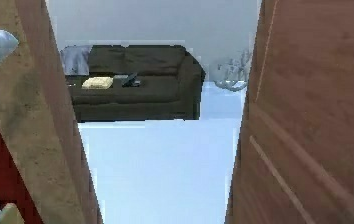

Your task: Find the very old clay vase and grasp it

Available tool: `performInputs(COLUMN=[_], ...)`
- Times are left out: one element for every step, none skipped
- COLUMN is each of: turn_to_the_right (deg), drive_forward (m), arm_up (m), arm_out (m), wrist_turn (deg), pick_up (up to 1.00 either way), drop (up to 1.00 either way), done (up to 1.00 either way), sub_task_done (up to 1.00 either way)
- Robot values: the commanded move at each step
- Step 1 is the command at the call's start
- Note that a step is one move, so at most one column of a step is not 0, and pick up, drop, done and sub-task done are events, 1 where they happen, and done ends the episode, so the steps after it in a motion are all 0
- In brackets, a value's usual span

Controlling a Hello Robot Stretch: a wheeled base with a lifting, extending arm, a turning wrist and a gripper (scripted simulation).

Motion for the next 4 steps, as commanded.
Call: performInputs(turn_to_the_right=[0.0, 9.0, 0.0, -45.0], drive_forward=[1.00, 0.00, 0.20, 0.00], arm_up=[0.00, 0.00, 0.00, 0.00], arm_out=[0.00, 0.00, 0.00, 0.00], wrist_turn=[0.0, 0.0, 0.0, 0.0], pick_up=[0.00, 0.00, 0.00, 0.00], drop=[0.00, 0.00, 0.00, 0.00], done=[0.00, 0.00, 0.00, 0.00], sub_task_done=[0.00, 0.00, 0.00, 0.00])
